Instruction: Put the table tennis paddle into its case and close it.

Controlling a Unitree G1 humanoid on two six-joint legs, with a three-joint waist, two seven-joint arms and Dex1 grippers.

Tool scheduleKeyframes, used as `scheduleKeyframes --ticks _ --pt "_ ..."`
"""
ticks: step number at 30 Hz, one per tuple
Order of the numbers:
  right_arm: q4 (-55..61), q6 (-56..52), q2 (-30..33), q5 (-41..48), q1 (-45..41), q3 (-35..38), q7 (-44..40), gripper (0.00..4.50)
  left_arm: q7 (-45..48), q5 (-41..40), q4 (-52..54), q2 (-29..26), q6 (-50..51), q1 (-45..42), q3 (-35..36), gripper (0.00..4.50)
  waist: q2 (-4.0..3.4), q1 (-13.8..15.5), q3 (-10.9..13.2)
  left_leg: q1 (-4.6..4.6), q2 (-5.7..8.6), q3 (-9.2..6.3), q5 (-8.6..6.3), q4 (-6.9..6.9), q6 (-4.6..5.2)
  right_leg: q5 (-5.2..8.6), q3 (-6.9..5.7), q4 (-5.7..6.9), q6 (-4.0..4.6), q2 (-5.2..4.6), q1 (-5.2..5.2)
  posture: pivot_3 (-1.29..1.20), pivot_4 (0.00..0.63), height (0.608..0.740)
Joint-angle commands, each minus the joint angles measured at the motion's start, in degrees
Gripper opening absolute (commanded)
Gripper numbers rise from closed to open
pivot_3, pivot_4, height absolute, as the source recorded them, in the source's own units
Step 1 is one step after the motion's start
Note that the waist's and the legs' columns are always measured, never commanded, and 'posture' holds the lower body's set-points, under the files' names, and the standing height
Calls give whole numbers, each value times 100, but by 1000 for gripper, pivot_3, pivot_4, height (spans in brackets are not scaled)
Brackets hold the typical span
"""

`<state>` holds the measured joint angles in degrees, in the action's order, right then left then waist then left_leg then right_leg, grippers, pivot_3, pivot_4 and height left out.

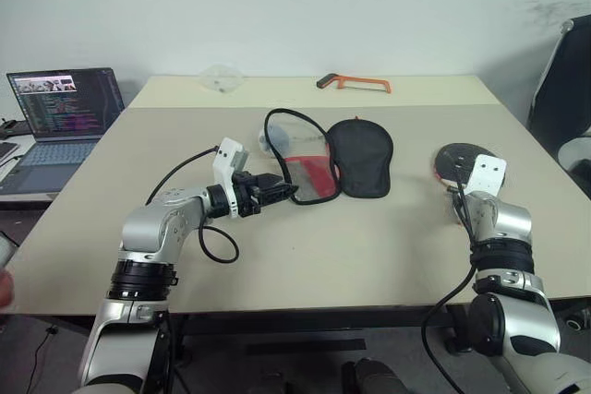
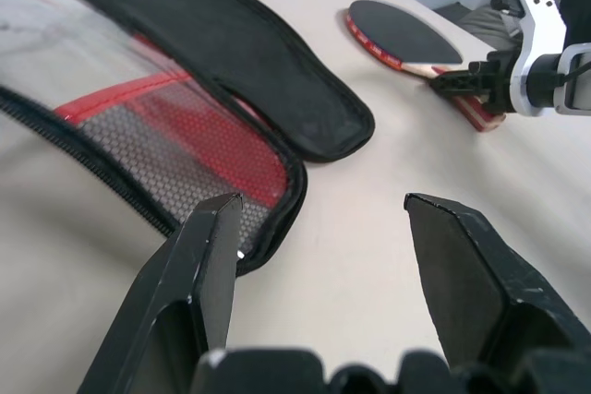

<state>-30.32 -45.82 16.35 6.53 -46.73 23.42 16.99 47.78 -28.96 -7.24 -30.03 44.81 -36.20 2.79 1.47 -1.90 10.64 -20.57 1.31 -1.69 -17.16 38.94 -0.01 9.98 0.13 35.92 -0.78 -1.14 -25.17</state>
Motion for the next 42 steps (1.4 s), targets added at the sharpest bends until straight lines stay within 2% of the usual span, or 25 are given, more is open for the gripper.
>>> scheduleKeyframes --ticks 1,6,10,16,20,26,42 --pt "252 -25 -80 104 -416 -110 -61 1113 -47 -74 242 -49 -14 -15 155 3060 -2 -2 1 -3 0 0 0 -1 0 -1 9 1 -1 0 -8 0 150 740" --pt "65 106 -386 203 -1288 -337 -204 1113 -75 -100 276 -65 -8 30 180 3060 -10 -143 6 -22 -6 32 -1 -12 2 -20 48 11 23 -1 -51 0 150 740" --pt "-1079 777 -843 212 -2297 -553 -497 1113 -127 -114 332 -28 4 82 187 3060 -10 -214 6 -31 -13 45 -1 -18 2 -23 66 15 28 0 -75 0 150 740" --pt "-2630 1689 -1307 120 -2919 -759 -756 1113 -191 -157 467 -17 49 175 243 3060 -9 -150 6 -37 -11 39 -10 -24 14 -24 57 9 28 -9 -77 0 150 740" --pt "-3400 2172 -1547 261 -3050 -634 -804 1113 -293 -195 696 2 143 329 306 3060 -9 -89 6 -63 -3 37 -13 -23 18 -29 53 4 20 -21 -94 0 150 740" --pt "-3894 2530 -1570 165 -3008 -676 -729 1113 -409 -280 964 -15 287 493 388 3060 -10 -80 6 -132 0 29 -9 -11 11 -36 45 10 15 -28 -159 0 150 740" --pt "-4309 2847 -1473 -51 -2897 -793 -559 1113 -658 -419 1256 -15 453 593 444 3060 -9 -132 6 -129 -1 37 -9 -11 12 -38 53 14 19 -26 -165 0 150 740"
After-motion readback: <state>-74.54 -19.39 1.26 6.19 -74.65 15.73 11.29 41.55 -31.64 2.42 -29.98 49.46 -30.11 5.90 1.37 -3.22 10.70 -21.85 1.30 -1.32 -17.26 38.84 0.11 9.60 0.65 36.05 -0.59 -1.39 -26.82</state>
